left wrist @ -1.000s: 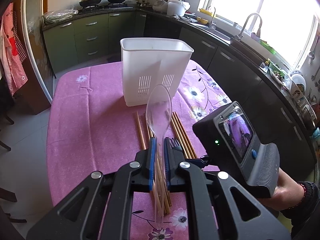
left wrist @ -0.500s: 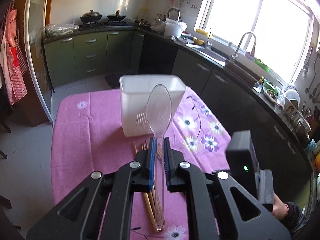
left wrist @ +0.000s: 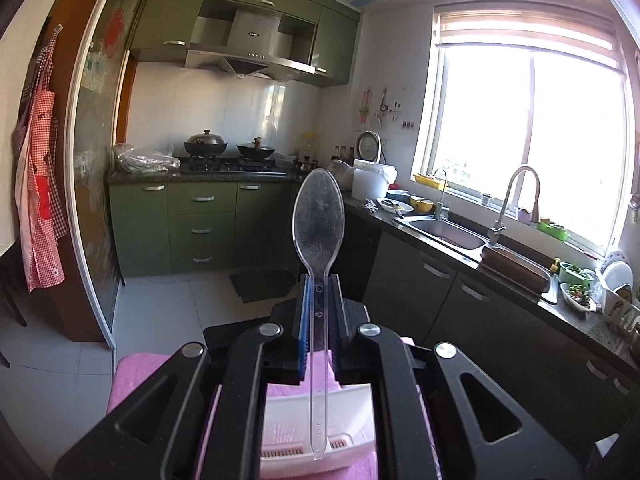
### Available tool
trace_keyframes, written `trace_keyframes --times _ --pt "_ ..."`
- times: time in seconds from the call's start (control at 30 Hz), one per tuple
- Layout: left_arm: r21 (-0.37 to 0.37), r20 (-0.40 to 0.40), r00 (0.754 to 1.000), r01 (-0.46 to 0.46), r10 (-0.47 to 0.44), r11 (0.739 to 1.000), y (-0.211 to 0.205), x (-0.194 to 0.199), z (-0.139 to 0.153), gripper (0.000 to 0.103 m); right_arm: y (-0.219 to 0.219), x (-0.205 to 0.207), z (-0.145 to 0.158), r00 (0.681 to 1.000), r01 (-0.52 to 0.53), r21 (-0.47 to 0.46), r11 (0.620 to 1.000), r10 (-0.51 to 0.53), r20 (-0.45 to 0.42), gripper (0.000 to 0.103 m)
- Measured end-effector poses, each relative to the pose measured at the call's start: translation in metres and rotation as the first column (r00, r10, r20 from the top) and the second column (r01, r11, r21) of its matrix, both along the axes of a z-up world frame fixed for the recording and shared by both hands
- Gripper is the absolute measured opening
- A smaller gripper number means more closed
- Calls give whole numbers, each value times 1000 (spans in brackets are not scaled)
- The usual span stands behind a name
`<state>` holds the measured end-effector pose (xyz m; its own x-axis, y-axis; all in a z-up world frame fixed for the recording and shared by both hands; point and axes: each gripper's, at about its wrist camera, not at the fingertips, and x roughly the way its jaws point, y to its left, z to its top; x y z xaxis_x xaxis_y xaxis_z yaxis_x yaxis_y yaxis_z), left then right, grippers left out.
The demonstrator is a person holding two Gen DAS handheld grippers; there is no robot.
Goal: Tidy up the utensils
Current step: 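Carry spoon and fork over the white holder and open both tools to drop them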
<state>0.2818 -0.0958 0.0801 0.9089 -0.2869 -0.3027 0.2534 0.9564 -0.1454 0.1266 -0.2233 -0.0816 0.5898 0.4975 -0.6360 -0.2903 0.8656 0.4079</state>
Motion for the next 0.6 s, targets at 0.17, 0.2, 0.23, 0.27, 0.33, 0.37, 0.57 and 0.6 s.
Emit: trace_keyframes --times 0.17,0.2,0.23,0.27,0.33,0.37,0.57,0.6 --pt "32 22 999 -34 33 999 -6 21 -21 9 -8 1 8 999 29 -5 1000 -29 41 9" --pt "32 9 999 -31 31 999 -6 24 -26 9 -9 3 11 998 32 -4 999 -32 46 9" --pt "34 -14 999 -28 28 999 -7 27 -33 9 -8 5 12 998 32 2 999 -32 49 9" --pt "39 -28 999 -28 29 999 -6 27 -39 9 -8 8 15 998 31 3 1000 -31 55 9" --pt "51 -55 998 -23 26 998 -3 25 -51 9 -8 14 21 997 37 -3 999 -37 73 9" --pt "59 -72 997 -18 22 998 -2 23 -57 9 -8 18 25 995 43 -7 999 -43 88 9" --pt "81 -139 990 -1 13 997 6 10 -77 10 -4 51 58 984 71 -27 997 -66 165 9" --pt "84 -145 989 2 10 996 8 8 -79 10 -3 58 63 982 77 -29 997 -71 176 9"
